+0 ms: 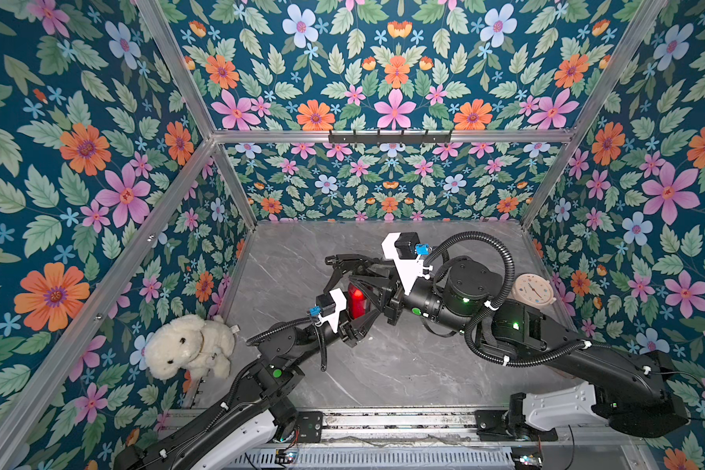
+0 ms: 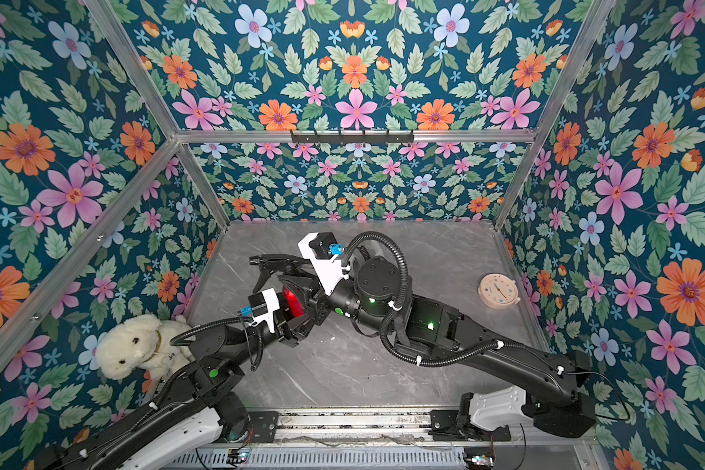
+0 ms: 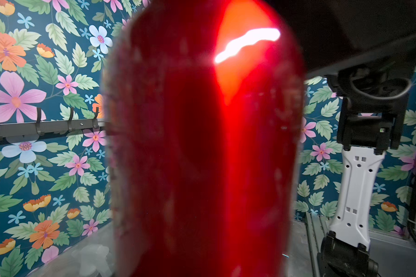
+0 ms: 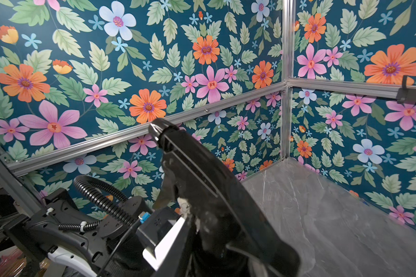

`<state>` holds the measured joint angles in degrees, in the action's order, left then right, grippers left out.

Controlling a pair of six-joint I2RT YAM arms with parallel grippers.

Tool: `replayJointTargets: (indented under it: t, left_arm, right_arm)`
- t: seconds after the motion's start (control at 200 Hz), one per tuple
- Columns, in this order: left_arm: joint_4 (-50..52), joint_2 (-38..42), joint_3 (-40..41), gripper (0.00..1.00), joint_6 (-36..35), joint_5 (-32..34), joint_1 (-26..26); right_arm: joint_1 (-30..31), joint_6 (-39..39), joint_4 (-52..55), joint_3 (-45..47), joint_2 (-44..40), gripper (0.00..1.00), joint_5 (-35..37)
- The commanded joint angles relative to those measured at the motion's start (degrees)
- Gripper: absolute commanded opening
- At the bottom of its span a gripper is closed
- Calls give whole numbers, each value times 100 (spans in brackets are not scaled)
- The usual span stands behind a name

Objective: Attach spray nozzles to spray bottles
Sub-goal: Screw the spray nozzle on the spray bottle.

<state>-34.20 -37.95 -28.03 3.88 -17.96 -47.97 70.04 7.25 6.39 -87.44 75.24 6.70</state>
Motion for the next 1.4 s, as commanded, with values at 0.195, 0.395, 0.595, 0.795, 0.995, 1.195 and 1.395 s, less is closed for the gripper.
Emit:
replayJointTargets:
  t: [0.195,0.395,0.595,0.795,0.995,1.195,1.395]
  left_arm:
    - [-691,59,-95,0,-54,516,15]
    - [-613,32,-139,0,-124,592,15]
    - [-426,42,-166,0,-133,605,15]
    - [-202,46,-237,0,-195,636,15]
    - [-276,-96,-247,0,-179,421,15]
    - [-300,-127,-239,0,-159,371,11]
    - [-281,-107,-229,0,-175,316,11]
  right_arm:
    - [379,92,876,-104,353,18,1379]
    - [693,70,905,-395,773,21,2169]
    - [704,-297,992,-513,687,26,2373]
    - [704,-408,1750,-946,710,33,2249]
    - [706,-665,1447,-885,569,42,2206]
    - [709,-896,1037,-680,229,53,1979]
    - [697,-892,1341,-496,-285,65,1076]
